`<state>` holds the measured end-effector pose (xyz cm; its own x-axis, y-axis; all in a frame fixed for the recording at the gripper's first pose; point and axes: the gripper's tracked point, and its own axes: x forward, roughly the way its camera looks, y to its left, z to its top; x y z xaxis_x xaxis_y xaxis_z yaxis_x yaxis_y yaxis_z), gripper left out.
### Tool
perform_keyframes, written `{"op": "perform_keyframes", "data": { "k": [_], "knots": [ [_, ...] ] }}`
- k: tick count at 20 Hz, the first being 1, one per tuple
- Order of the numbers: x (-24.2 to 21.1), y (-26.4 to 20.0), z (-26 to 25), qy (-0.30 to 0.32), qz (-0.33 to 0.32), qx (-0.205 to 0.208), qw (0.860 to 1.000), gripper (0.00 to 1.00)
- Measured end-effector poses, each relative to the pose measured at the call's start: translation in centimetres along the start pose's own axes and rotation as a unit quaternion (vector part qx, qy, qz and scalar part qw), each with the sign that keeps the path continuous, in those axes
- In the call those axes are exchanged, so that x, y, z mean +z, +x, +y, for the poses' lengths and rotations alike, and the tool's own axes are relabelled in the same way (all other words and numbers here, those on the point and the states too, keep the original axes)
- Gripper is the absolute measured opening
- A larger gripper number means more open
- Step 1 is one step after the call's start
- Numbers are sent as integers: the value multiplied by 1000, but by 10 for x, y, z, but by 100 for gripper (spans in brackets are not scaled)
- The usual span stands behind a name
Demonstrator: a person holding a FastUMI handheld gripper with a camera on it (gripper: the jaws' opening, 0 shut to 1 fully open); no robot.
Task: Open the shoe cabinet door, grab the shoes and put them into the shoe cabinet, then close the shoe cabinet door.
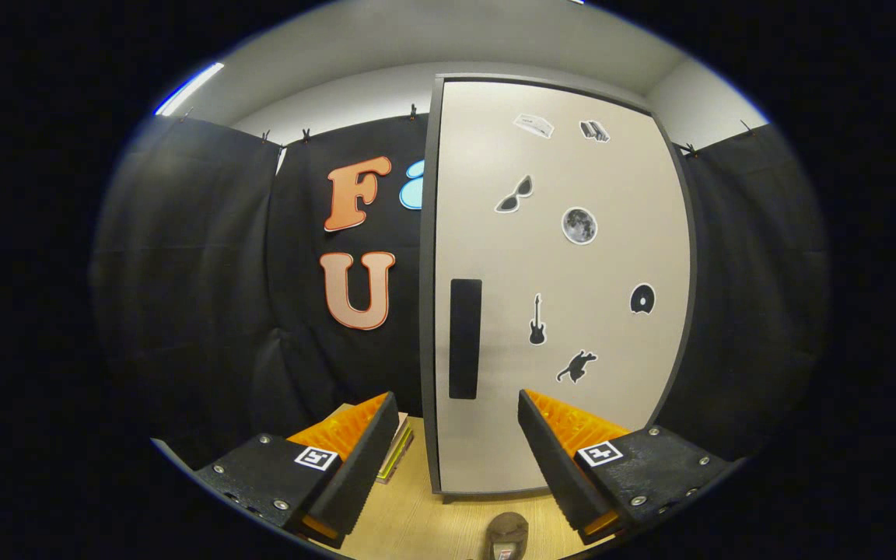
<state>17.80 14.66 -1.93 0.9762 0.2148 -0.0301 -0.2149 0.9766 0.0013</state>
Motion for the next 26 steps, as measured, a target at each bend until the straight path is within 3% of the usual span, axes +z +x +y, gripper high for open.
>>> {"op": "perform_keyframes", "data": {
  "k": [8,12,16,20,26],
  "knots": [
    [6,70,2,-4,-10,2,1000,96],
    [5,97,-1,-3,-8,-12,1000,91],
    [2,109,3,-1,-6,-14,1000,76],
    [1,110,-9,7,-10,-40,999,40],
    [-1,103,-9,28,3,-30,999,31]
  ]
}}
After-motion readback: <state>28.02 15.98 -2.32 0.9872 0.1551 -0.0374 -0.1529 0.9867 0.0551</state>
